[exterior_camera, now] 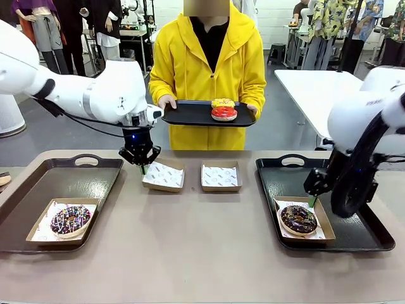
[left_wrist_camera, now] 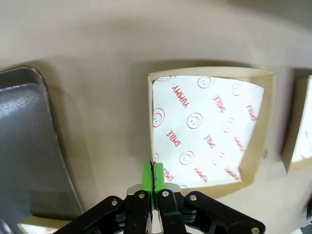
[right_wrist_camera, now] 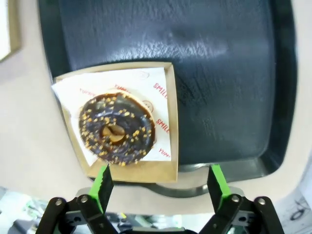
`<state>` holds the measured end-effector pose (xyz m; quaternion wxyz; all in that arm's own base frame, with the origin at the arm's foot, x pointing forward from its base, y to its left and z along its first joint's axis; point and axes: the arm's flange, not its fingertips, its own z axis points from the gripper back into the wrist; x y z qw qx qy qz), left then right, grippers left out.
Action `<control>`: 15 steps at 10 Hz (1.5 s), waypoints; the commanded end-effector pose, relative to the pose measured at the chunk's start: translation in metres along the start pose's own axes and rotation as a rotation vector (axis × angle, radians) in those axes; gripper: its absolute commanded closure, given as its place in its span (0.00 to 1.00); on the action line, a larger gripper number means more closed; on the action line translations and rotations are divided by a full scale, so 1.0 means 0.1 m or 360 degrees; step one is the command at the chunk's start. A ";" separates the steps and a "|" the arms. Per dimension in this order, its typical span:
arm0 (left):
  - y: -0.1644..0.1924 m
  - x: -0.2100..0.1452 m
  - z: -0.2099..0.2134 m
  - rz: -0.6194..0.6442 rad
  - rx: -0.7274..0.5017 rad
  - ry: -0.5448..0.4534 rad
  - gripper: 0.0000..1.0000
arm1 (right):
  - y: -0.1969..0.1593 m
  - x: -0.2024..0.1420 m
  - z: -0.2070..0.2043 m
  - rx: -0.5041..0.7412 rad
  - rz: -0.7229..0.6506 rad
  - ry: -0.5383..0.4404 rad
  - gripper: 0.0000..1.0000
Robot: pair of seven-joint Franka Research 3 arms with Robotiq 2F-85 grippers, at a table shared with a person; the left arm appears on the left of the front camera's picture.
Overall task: Individually package the donuts and arrange them on the tray.
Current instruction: Place the picked Paper togo box on the Handle tray while simultaneously picking up another Paper togo box from the table with the other hand.
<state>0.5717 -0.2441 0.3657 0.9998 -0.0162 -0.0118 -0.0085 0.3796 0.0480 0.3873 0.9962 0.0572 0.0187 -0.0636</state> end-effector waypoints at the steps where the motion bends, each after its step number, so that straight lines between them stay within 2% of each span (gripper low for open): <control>1: 0.09 -0.10 0.56 -0.0072 -0.0068 0.0025 1.00 | -0.41 -0.35 0.23 0.0287 -0.0013 0.0023 0.00; 4: 0.16 -0.21 1.27 -0.0079 -0.0129 -0.0062 1.00 | -1.18 -0.48 0.68 0.0796 -0.0068 -0.0026 0.00; 7: 0.06 -0.28 1.78 -0.0063 -0.0104 -0.0164 1.00 | -1.84 -0.59 0.80 0.1239 -0.0051 -0.0062 0.00; 10: -0.12 -0.27 1.95 -0.0052 -0.0074 -0.0197 1.00 | -2.23 -0.56 0.67 0.1452 -0.0108 -0.0119 0.00; 11: 0.02 -0.30 1.92 -0.0077 -0.0128 -0.0199 1.00 | -2.34 -0.52 0.62 0.1515 -0.0144 -0.0151 0.00; 15: 0.02 -0.30 1.92 -0.0077 -0.0128 -0.0199 1.00 | -2.71 -0.53 0.54 0.1656 -0.0184 -0.0180 0.00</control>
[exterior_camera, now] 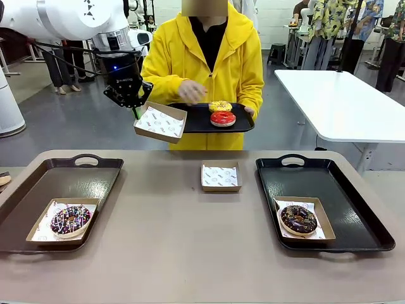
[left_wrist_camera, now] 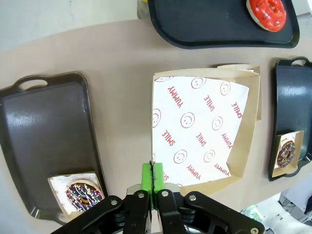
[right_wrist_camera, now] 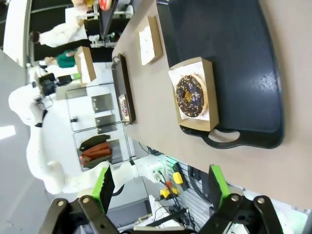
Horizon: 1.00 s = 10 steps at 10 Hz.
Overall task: Individually package the donuts and arrange them on the tray.
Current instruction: Place the picked Paper togo box on the Handle tray while simultaneously picking up another Paper togo box from the table with the other hand.
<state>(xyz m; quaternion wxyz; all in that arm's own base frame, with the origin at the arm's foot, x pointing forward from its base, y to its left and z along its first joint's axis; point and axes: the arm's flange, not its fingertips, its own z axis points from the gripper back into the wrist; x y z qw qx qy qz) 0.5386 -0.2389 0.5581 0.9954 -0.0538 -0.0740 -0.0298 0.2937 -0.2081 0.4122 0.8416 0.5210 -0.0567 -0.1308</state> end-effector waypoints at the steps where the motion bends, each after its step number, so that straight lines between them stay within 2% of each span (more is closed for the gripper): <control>1: 0.03 -0.01 -0.01 -0.0007 -0.0010 0.0000 1.00 | -0.06 0.03 0.11 0.0093 0.0032 -0.0020 0.00; 2: 0.03 -0.01 -0.01 -0.0007 -0.0010 0.0000 1.00 | -0.04 0.03 0.07 0.0084 0.0078 -0.0040 0.00; 3: 0.03 -0.01 -0.01 -0.0007 -0.0010 0.0000 1.00 | 0.03 0.07 -0.05 -0.0008 0.0095 -0.0056 0.00; 4: 0.03 -0.01 -0.01 -0.0007 -0.0010 0.0000 1.00 | -0.05 -0.01 0.09 0.0039 0.0013 -0.0024 0.00; 10: 0.03 -0.01 -0.01 -0.0007 -0.0010 0.0000 1.00 | -0.05 -0.01 0.09 0.0039 0.0013 -0.0024 0.00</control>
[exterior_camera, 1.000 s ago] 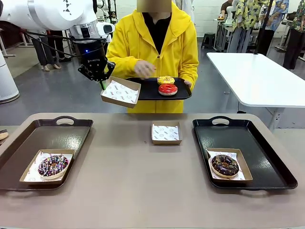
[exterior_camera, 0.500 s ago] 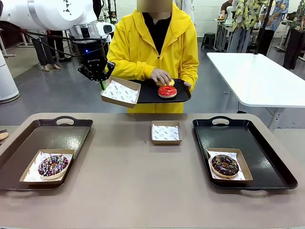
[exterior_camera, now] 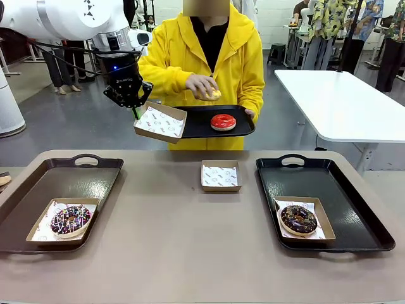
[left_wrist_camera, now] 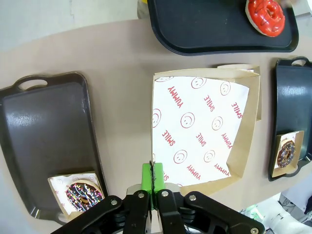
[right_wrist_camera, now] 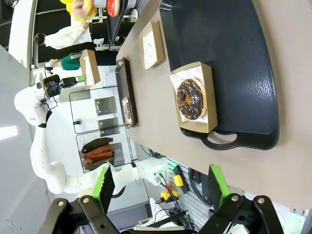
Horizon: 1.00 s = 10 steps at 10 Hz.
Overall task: Individually package the donuts and arrange them on the tray.
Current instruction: Place the picked Paper togo box on the Handle tray while simultaneously picking up another Paper togo box from the table with the other hand.
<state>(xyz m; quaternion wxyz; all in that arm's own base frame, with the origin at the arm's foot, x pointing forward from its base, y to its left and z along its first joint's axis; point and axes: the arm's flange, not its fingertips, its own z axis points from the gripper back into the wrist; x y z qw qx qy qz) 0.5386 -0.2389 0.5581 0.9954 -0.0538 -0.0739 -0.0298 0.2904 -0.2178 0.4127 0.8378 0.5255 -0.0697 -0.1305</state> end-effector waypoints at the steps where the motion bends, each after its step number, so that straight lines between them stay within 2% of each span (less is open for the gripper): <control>1: 0.03 -0.01 -0.01 -0.0007 -0.0010 0.0000 1.00 | -0.01 0.00 -0.01 0.0015 -0.0007 0.0009 0.00; 10: 0.03 -0.01 -0.01 -0.0007 -0.0010 0.0000 1.00 | -0.01 0.00 -0.01 0.0015 -0.0007 0.0009 0.00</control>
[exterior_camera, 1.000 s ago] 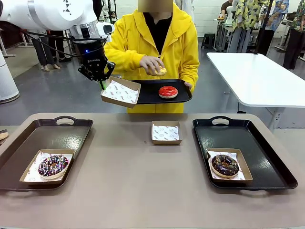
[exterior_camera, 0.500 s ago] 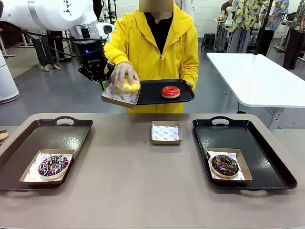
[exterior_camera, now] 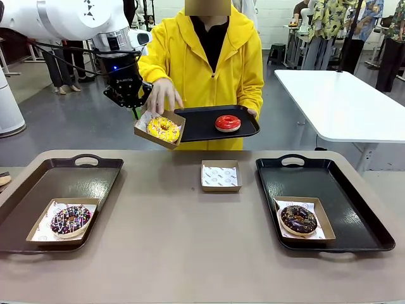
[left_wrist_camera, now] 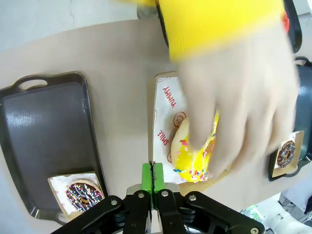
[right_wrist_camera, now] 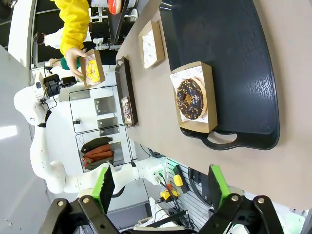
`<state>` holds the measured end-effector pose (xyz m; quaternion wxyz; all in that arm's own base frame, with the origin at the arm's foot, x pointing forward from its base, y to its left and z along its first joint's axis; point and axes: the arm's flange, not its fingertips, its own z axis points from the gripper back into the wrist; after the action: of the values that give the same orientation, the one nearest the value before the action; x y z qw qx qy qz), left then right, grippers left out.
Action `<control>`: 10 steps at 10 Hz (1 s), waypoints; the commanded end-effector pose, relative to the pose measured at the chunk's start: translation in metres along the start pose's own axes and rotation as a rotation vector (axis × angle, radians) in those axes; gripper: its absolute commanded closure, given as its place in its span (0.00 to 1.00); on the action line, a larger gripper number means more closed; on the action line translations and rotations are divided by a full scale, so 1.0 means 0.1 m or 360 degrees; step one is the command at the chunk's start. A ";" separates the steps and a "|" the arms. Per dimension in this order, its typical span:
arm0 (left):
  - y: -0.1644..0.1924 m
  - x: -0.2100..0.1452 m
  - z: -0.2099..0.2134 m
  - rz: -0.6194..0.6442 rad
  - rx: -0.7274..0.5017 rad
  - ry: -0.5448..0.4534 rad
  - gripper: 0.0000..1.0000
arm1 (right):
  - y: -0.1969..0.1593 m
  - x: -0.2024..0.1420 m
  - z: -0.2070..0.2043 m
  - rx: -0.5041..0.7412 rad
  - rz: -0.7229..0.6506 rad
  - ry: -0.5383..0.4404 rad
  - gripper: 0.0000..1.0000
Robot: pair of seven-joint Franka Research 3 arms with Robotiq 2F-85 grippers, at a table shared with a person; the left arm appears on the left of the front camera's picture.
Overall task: Individually package the donuts and arrange them on the tray.
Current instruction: Place the picked Paper togo box on the Handle tray while simultaneously picking up another Paper togo box from the table with the other hand.
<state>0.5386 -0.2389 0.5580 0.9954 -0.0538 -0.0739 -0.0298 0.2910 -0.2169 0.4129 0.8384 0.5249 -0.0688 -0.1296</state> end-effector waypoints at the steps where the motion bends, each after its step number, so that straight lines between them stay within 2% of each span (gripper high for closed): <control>1: 0.03 -0.01 -0.01 -0.0007 -0.0010 -0.0001 1.00 | -0.01 0.00 0.00 0.0018 -0.0009 0.0005 0.00; 10: 0.03 -0.01 -0.01 -0.0007 -0.0010 -0.0001 1.00 | -0.01 0.00 0.00 0.0018 -0.0009 0.0005 0.00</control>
<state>0.5386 -0.2389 0.5580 0.9954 -0.0538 -0.0739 -0.0298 0.2910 -0.2169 0.4129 0.8385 0.5248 -0.0687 -0.1296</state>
